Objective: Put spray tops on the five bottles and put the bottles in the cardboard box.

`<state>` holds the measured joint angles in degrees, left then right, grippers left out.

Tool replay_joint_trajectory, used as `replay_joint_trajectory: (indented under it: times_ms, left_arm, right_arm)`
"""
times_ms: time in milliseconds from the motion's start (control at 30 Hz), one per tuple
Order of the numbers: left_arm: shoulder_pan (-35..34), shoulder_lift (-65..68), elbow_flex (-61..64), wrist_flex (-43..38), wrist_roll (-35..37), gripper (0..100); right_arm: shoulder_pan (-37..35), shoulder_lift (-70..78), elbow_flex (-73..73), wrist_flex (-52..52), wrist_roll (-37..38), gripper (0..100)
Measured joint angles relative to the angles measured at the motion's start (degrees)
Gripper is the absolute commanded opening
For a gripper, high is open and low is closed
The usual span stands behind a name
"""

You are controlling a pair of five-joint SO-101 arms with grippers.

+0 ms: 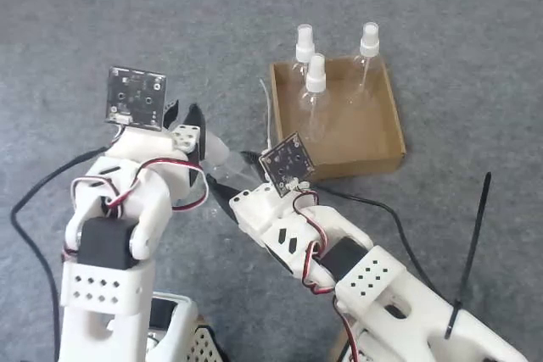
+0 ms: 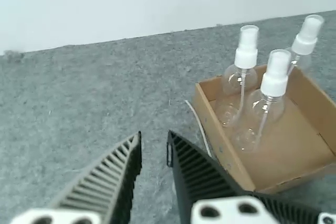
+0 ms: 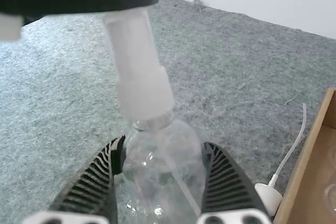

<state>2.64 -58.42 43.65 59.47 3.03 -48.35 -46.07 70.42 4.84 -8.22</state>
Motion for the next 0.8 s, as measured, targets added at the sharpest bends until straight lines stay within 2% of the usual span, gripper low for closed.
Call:
replay_joint_trajectory:
  times_ms: [233, 400, 533, 633, 800]
  left_arm:
    - [0.1, 0.5, -4.1, 2.2, -3.0, 8]
    - [-5.5, -0.3, -11.3, 7.6, -3.0, 8]
    - [-6.8, -6.7, -12.1, 10.7, -3.0, 8]
    - [-6.8, -13.5, -7.6, 10.0, -3.0, 8]
    - [-5.2, -17.2, 7.1, 2.8, -3.0, 18]
  right_arm:
    - [-0.2, 0.0, -0.1, 0.0, 0.0, 0.6]
    - [0.2, 0.0, -0.1, 0.0, 0.0, 0.6]
    - [4.1, -3.3, -0.6, 3.1, 0.0, 0.6]
    - [8.4, -7.7, -5.5, 11.5, 0.0, 0.6]
    - [13.9, -10.4, -17.8, 23.7, 0.0, 0.6]
